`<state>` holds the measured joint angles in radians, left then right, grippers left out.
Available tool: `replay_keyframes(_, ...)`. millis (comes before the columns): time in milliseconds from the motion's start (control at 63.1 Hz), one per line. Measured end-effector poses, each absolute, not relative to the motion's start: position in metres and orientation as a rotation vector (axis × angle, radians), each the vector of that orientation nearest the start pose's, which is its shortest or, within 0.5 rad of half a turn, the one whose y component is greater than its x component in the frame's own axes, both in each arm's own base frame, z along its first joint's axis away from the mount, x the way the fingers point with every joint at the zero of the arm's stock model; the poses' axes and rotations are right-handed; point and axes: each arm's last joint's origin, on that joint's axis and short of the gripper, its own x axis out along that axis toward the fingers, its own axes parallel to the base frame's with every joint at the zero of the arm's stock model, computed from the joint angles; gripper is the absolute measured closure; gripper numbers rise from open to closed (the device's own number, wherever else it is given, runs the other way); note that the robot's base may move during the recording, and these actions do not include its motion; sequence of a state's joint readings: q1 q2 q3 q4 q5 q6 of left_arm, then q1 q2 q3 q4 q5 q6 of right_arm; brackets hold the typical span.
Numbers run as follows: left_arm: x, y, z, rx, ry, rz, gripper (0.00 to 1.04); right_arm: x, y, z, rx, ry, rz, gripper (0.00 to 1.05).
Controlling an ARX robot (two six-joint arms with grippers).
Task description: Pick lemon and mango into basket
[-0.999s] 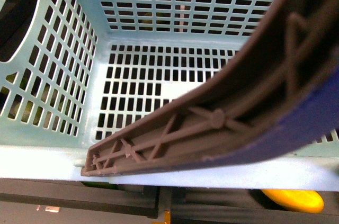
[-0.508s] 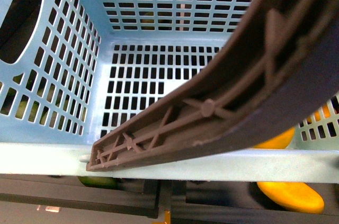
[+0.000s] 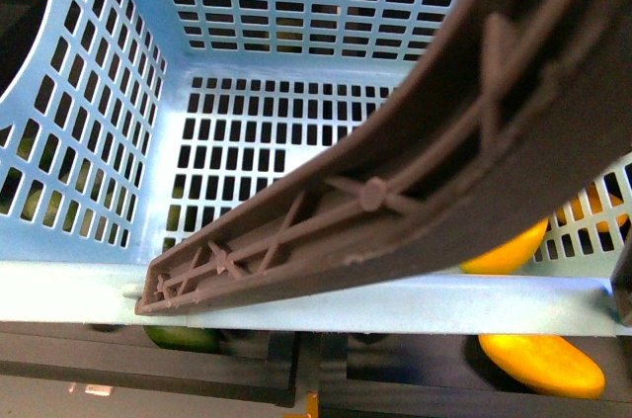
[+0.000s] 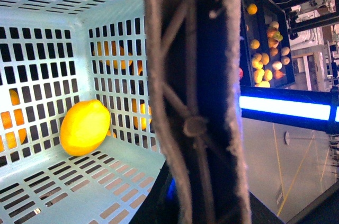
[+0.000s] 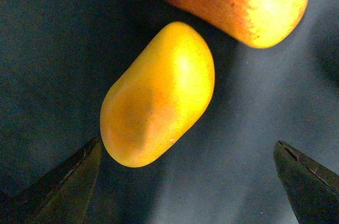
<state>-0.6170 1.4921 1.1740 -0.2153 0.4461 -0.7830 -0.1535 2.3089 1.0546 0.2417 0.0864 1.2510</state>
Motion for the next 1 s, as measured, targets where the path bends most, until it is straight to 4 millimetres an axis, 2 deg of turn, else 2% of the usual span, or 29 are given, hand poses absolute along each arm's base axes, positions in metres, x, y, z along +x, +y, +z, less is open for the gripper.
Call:
replay_keyframes(238,0.263,-0.202,0.299,-0.642,0.931,-0.765,1.00,0.393,-0.055,-0.011,1.205,0.747,-0.856,0.09)
replay_keyframes(999,0.263,-0.202,0.299,-0.642,0.930,-0.764,1.00,0.436,-0.061,-0.038,1.186,0.773,-0.896,0.09)
